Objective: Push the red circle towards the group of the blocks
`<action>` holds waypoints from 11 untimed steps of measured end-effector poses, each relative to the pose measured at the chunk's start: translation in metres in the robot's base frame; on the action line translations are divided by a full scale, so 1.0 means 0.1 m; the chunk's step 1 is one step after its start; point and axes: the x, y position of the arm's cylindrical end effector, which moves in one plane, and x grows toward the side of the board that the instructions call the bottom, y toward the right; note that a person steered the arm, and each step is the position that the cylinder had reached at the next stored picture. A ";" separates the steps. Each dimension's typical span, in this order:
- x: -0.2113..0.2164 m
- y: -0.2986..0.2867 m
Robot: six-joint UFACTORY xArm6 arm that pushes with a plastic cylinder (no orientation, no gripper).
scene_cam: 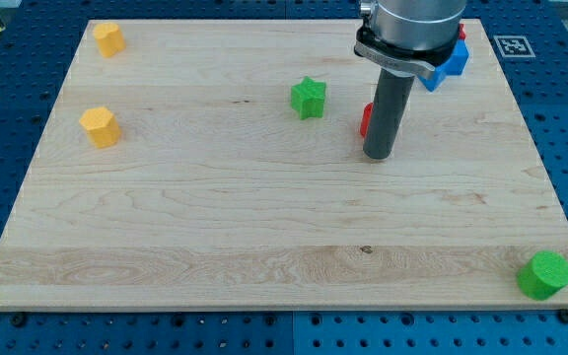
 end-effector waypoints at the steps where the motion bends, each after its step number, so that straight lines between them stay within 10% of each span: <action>1: -0.18 0.00; 11: -1.53 0.24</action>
